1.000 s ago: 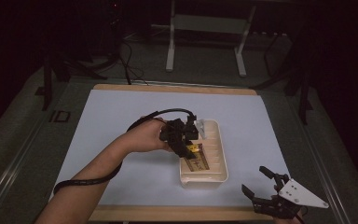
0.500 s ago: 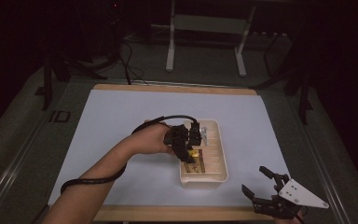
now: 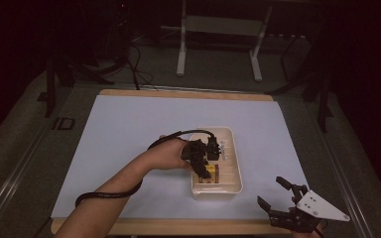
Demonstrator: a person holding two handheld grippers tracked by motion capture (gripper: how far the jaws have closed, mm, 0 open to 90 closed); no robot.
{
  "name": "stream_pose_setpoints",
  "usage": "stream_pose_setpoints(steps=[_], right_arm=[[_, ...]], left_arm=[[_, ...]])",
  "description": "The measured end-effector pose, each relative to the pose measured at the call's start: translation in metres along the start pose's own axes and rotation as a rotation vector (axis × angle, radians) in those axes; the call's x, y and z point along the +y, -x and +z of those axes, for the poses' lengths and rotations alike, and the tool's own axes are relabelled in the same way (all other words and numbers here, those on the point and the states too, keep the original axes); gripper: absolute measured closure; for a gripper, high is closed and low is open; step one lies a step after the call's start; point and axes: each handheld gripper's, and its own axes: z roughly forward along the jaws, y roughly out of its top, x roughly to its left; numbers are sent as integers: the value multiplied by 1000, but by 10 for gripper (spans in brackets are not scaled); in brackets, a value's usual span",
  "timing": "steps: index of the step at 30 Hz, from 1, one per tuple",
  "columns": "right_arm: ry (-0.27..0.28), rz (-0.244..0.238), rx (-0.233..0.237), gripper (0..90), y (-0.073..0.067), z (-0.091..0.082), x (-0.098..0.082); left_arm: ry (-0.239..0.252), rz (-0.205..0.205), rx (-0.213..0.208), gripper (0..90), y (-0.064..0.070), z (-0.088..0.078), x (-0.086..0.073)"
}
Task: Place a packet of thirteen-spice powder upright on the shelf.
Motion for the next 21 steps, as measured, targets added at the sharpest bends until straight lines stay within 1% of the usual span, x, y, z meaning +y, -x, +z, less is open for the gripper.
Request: stream_pose_setpoints(steps=[2,3,4,6,7,8,9,10,11,13,14,15,16,18,19,21], right_arm=[[2,-1,0,146,0,0,0],[1,0,1,147,0,0,0],[0,1,1,146,0,0,0],[0,0,0,146,0,0,0],[1,-1,-1,146,0,0,0],[1,-2,-1,146,0,0,0],[1,-1,-1,146,0,0,0],[-1,0,0,146,0,0,0],[0,1,0,146,0,0,0],[0,0,-1,146,0,0,0],[1,0,-2,146,0,0,0],[1,0,-2,146,0,0,0],[-1,1,-2,146,0,0,0],[-3,3,-4,146,0,0,0],[-3,3,-5,146,0,0,0],[-3,3,-7,146,-1,0,0]], left_arm=[[15,8,-7,669,1,1,0],[25,5,-12,664,1,1,0],[40,2,-21,658,1,1,0],[69,1,-25,648,1,0,-2],[90,-3,-33,612,0,-3,-2],[100,-5,-33,590,0,-4,-3],[110,-10,-38,590,1,-7,-4],[117,-5,-31,579,1,-9,-5],[119,-3,-27,551,1,-11,-6],[132,-3,-17,549,1,-16,-10],[134,-6,-22,549,2,-18,-12],[140,1,-24,547,2,-20,-13],[156,8,-19,513,2,-22,-16],[191,14,-13,506,2,-26,-21],[207,8,-5,475,2,-28,-24],[228,-3,-1,468,1,-30,-30]])
